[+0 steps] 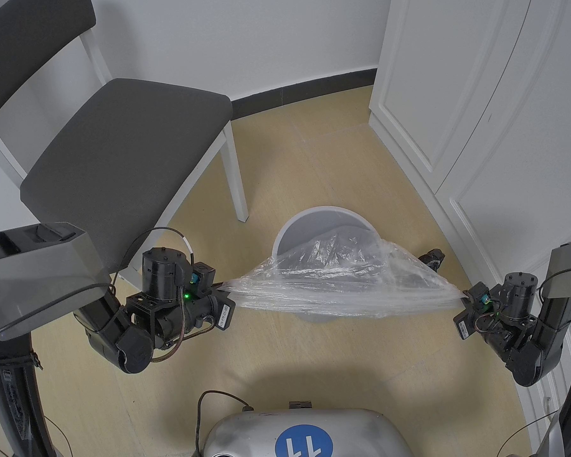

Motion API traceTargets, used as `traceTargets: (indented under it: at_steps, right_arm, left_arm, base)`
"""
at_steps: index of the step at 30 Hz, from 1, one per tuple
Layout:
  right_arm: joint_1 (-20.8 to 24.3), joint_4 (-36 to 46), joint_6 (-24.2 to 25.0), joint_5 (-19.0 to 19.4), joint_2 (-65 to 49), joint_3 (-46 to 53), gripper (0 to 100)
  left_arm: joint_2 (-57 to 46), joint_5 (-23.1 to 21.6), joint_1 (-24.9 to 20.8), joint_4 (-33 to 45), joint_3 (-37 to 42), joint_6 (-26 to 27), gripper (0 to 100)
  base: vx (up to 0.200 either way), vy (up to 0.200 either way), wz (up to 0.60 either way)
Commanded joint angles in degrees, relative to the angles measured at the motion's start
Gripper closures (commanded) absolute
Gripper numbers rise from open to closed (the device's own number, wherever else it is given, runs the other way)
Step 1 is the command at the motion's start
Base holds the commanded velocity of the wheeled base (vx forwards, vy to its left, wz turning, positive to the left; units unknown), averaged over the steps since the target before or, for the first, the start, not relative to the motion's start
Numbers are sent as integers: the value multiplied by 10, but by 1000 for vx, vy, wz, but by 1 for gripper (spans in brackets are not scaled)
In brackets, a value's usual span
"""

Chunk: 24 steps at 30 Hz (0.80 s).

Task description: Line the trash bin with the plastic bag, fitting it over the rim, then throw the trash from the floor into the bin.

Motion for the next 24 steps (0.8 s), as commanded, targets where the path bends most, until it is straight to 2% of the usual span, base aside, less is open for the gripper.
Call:
traceTargets:
  at_steps: [1, 7, 14, 24]
  right_arm:
    - [-3, -10, -10, 6, -5, 19, 100]
    - [-20, -10, -34, 30, -10, 31, 100]
    - [-33, -10, -36, 41, -23, 32, 100]
    - [-41, -10, -63, 66, -11, 46, 100]
  left_arm:
    - [1, -9, 2, 2, 10, 9, 100]
    - [-1, -15, 4, 2, 21, 27, 100]
    - [-8, -28, 24, 1, 27, 38, 100]
    - [0, -44, 22, -3, 29, 44, 100]
  base:
    - [0, 0, 0]
    - [0, 0, 0]
    - [0, 0, 0]
    - [0, 0, 0]
